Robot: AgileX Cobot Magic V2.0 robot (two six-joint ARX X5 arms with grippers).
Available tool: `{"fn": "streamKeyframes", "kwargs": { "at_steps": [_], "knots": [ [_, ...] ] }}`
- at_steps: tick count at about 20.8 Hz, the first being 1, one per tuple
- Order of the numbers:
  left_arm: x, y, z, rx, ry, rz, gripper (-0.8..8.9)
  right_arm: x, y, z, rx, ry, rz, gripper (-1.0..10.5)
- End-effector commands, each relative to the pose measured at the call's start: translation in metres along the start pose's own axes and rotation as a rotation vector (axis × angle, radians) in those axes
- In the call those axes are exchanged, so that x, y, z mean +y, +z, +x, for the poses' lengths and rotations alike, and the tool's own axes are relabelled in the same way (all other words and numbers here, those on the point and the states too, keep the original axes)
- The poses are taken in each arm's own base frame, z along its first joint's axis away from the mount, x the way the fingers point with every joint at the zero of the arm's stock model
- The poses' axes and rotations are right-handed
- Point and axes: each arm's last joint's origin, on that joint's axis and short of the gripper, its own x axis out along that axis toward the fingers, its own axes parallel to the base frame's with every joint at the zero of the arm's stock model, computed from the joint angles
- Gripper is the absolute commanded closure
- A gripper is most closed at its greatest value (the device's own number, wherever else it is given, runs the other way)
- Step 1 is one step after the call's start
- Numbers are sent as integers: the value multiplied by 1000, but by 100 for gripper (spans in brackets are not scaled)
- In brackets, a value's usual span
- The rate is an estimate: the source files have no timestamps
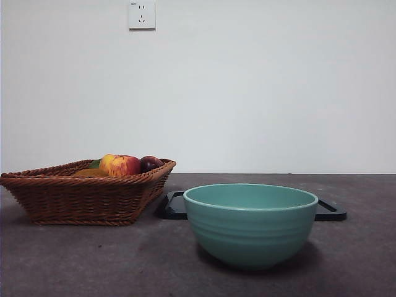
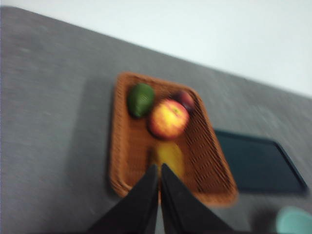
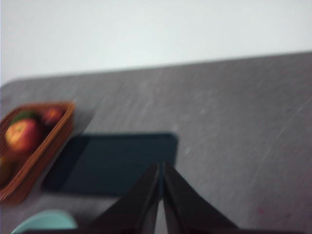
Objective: Pick up the wifruite, put it on the bowl, pick up the plate, put it on desk
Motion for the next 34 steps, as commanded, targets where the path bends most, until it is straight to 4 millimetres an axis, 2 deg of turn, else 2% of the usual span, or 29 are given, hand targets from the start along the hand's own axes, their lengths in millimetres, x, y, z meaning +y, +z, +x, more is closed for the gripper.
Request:
{"fn": "streamKeyframes", "kwargs": {
  "at_steps": [1,6,12,17,26,28,32,34],
  "knots": [
    [-8,17,-2,68,-64,86,804,5,17,-2,78,46,-47,941],
    [-20,37,-3,173,-183,121,804,12,35,0,224,152,-55,941],
    [-38,54,-4,316,-311,163,804,23,46,5,394,294,-77,941],
    [-50,52,-3,449,-480,160,804,35,46,4,507,423,-123,941],
    [-52,50,-4,472,-502,168,794,40,42,2,554,490,-153,934],
    [-52,50,-4,472,-502,168,729,40,42,2,554,490,-153,855],
    [-52,50,-4,472,-501,168,447,40,42,2,555,489,-149,593],
    [-52,50,-4,472,-501,168,353,40,42,2,555,489,-150,561]
  ]
}}
